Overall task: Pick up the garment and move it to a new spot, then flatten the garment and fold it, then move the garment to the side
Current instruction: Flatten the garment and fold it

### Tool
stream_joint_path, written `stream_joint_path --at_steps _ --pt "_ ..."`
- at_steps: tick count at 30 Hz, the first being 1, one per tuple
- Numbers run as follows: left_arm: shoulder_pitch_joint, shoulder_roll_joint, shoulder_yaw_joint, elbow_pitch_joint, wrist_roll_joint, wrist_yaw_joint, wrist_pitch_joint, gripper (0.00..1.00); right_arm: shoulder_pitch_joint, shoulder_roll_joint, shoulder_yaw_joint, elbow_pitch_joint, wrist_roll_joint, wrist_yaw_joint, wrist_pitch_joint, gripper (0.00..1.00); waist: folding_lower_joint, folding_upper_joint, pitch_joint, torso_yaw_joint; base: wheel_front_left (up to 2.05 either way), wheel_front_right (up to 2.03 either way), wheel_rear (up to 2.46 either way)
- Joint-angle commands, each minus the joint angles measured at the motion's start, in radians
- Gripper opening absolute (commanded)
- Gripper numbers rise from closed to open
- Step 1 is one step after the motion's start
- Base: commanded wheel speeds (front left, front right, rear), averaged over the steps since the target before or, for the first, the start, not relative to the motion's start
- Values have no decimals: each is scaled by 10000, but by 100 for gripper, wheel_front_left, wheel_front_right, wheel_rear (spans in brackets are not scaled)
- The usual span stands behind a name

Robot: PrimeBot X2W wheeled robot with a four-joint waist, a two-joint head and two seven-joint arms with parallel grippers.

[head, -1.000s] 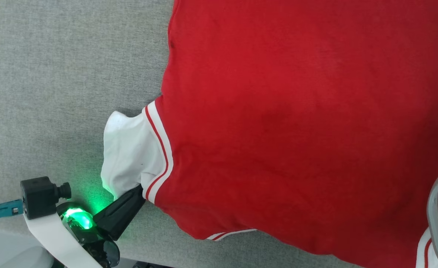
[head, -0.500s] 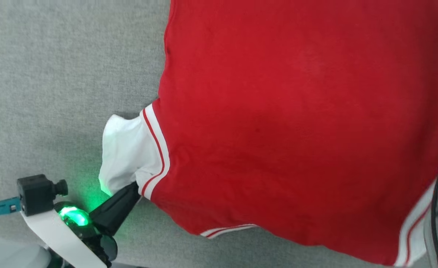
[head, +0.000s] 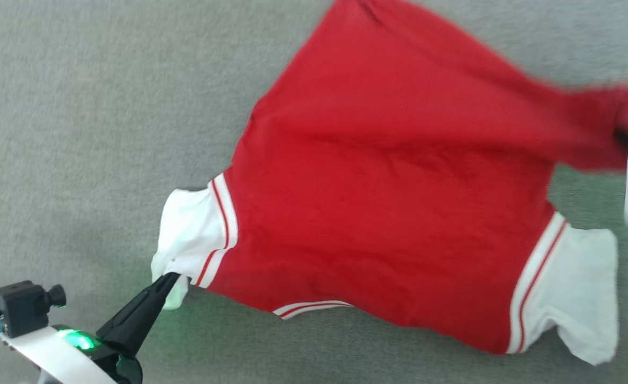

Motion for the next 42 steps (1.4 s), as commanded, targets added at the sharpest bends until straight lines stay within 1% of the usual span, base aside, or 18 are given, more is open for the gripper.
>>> stream_joint_path --at_steps 1,6,7,8,12,13,14,19,22,23,24,26,30,32,34,36,38,42 --pt "223 -27 201 -13 83 28 -20 0 941 170 -150 -596 354 -9 207 0 0 -1 -421 -368 0 0 0" --pt "632 -92 575 -15 119 28 -20 0 3653 747 -295 -2022 1198 -9 701 0 0 -1 -660 -635 0 0 0" --pt "632 -92 575 -15 119 28 -20 0 3653 747 -295 -2022 1198 -9 701 0 0 -1 -660 -635 0 0 0" --pt "707 -101 636 -7 128 28 -20 0 4164 872 -255 -2263 1298 -9 704 0 0 -1 -689 -684 0 0 0" --pt "887 -165 783 45 176 28 -20 0 6007 1292 119 -2806 1499 -9 449 0 0 -1 -746 -822 0 0 0" --pt "911 -177 787 43 168 28 -20 0 6411 1401 264 -2829 1535 -9 391 0 0 -1 -766 -844 0 0 0" --pt "899 -157 713 2 187 28 -20 0 7159 1548 556 -2801 1575 -9 316 0 0 -1 -779 -862 0 0 0" --pt "873 -118 715 -16 113 28 -20 0 7790 1640 1053 -2540 1399 -9 -194 0 0 -1 -777 -945 0 0 0" --pt "878 -85 675 -16 114 28 -20 0 7646 1562 1292 -2341 1287 -7 -696 0 0 -1 -785 -1000 0 0 0" --pt "876 -86 669 -3 114 28 -20 0 7523 1516 1304 -2339 1232 -9 -878 37 0 -1 -795 -1013 0 0 0" --pt "875 -89 672 6 104 28 -20 0 7426 1491 1327 -2369 1217 -7 -1023 100 0 -1 -804 -1023 0 0 0" --pt "880 -110 686 11 86 28 -20 0 7274 1433 1335 -2599 1403 -7 -1180 100 0 -1 -823 -1029 0 0 0" --pt "877 -229 674 -8 103 28 -20 0 6672 1354 849 -3534 1944 -7 -1067 100 0 -1 -847 -962 0 0 0" --pt "817 -300 658 -17 96 28 -20 0 6107 1247 545 -4026 2150 -7 -921 100 0 -1 -833 -902 0 0 0" --pt "736 -386 674 -25 96 28 -20 0 5281 1216 239 -4198 2148 -7 -787 100 0 -1 -762 -848 0 0 0" --pt "639 -486 670 -43 93 28 -20 0 4174 1084 248 -3922 1944 -7 -739 100 0 -1 -648 -815 0 0 0" --pt "501 -536 531 -60 139 28 -20 0 2977 827 482 -3247 1501 -7 -890 100 0 -1 -520 -719 0 0 0" --pt "1 -580 142 -120 172 28 -20 0 865 668 1313 -1222 516 -7 -1540 100 0 -1 -249 -417 0 0 0"
